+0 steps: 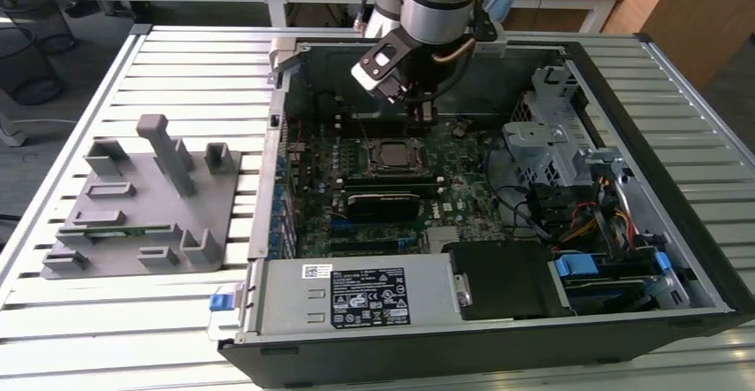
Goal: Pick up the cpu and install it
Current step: 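Close the cpu cover, then install the first cpu locking lever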
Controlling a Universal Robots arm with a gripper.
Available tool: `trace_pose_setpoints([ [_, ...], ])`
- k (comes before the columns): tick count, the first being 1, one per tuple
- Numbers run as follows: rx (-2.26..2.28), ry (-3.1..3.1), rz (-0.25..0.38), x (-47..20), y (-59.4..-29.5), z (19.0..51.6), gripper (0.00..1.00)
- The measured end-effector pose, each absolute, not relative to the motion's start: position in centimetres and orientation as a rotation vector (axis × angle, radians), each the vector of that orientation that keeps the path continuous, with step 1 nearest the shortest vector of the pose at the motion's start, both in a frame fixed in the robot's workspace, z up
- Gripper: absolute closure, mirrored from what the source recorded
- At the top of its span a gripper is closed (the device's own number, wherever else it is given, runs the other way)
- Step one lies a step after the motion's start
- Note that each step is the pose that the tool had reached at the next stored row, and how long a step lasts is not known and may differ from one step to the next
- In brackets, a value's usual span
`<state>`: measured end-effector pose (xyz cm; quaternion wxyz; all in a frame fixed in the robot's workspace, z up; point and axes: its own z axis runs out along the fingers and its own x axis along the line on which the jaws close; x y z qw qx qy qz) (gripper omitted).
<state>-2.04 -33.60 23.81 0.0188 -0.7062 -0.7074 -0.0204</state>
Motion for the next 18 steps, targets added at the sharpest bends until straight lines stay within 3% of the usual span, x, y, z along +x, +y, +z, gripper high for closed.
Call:
trace_pose_setpoints([
  [18,-2.193,-2.196,-0.063,-4.3,-33.6,23.8,0.89],
])
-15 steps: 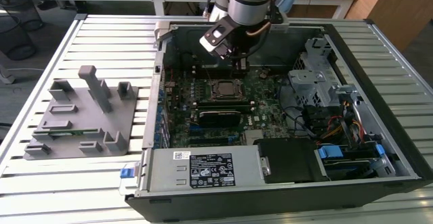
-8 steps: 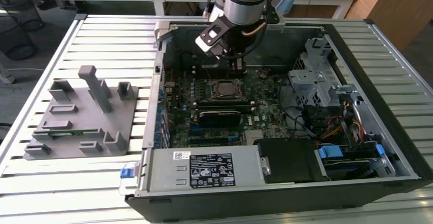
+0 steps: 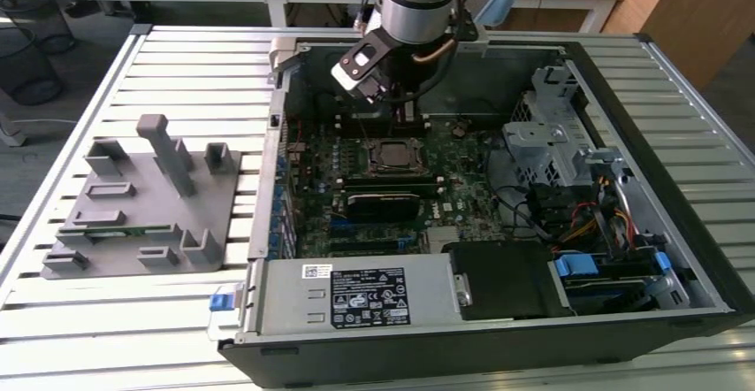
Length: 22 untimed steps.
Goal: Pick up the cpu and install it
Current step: 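Install the first cpu locking lever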
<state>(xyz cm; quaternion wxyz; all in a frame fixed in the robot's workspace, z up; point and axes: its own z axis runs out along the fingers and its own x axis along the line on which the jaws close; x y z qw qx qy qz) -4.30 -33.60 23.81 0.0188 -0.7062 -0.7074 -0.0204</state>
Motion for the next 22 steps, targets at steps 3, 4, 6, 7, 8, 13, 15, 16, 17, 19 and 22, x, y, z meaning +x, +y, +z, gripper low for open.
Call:
trace_pose_setpoints([
  [3,-2.192,-2.196,-0.063,-4.8,-33.6,23.8,0.89],
  [4,-2.192,-2.196,-0.063,-5.0,-33.6,23.8,0.89],
  [6,-2.193,-2.196,-0.063,-5.3,-33.6,23.7,0.89],
  [7,-2.193,-2.196,-0.063,-5.5,-33.6,23.6,0.89],
  [8,-2.192,-2.196,-0.063,-5.5,-33.6,23.5,0.89],
  [13,-2.193,-2.197,-0.064,-6.0,-33.6,23.0,0.89],
  [15,-2.193,-2.197,-0.064,-6.2,-33.6,22.7,0.89],
  [16,-2.193,-2.197,-0.064,-6.2,-33.6,22.6,0.89],
  [17,-2.193,-2.197,-0.064,-6.2,-33.6,22.4,0.89],
  [19,-2.193,-2.197,-0.064,-6.3,-33.6,22.2,0.89],
  [22,-2.193,-2.197,-0.064,-6.4,-33.7,21.9,0.89],
])
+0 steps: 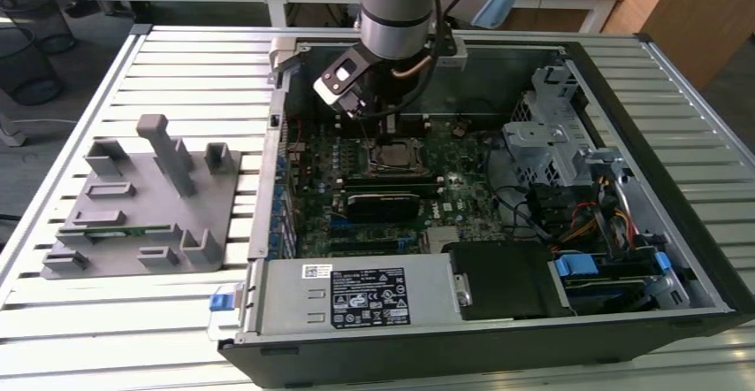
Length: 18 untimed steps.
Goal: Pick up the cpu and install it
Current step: 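Install the first cpu locking lever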
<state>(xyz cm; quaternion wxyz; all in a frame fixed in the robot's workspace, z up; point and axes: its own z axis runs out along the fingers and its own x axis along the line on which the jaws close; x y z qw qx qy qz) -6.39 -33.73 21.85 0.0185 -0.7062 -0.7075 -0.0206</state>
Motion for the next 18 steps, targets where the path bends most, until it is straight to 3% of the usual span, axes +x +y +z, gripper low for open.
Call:
trace_pose_setpoints([
  [18,-2.193,-2.197,-0.064,-6.9,-33.8,20.0,0.89],
])
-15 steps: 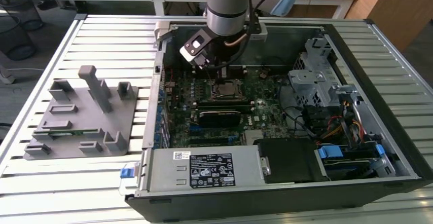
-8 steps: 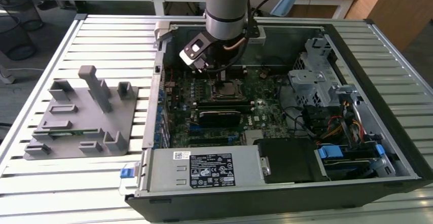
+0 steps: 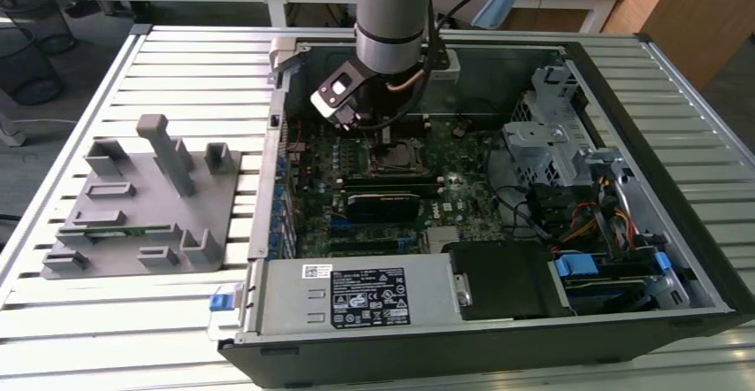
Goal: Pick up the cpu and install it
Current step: 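Install the first cpu locking lever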
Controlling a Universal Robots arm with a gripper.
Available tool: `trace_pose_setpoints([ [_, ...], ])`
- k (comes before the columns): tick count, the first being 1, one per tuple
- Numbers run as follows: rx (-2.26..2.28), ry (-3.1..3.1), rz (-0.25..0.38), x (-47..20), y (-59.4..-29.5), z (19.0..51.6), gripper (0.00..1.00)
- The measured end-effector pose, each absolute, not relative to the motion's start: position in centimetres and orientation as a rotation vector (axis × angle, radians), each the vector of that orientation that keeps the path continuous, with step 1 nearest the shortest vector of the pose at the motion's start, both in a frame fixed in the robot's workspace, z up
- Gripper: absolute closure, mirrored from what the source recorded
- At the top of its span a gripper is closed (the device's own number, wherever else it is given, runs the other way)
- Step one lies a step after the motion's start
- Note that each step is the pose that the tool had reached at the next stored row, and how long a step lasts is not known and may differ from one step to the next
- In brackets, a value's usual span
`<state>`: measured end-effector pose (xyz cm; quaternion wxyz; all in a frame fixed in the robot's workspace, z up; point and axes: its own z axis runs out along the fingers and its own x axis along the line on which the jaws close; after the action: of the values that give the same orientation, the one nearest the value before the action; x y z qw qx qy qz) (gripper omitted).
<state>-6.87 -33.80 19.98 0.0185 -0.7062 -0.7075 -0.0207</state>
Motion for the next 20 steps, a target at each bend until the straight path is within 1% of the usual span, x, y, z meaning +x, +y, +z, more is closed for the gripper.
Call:
trace_pose_setpoints([
  [6,-2.193,-2.197,-0.065,-6.9,-33.8,20.0,0.89],
  [20,-2.192,-2.197,-0.064,-6.9,-33.8,24.1,0.89],
])
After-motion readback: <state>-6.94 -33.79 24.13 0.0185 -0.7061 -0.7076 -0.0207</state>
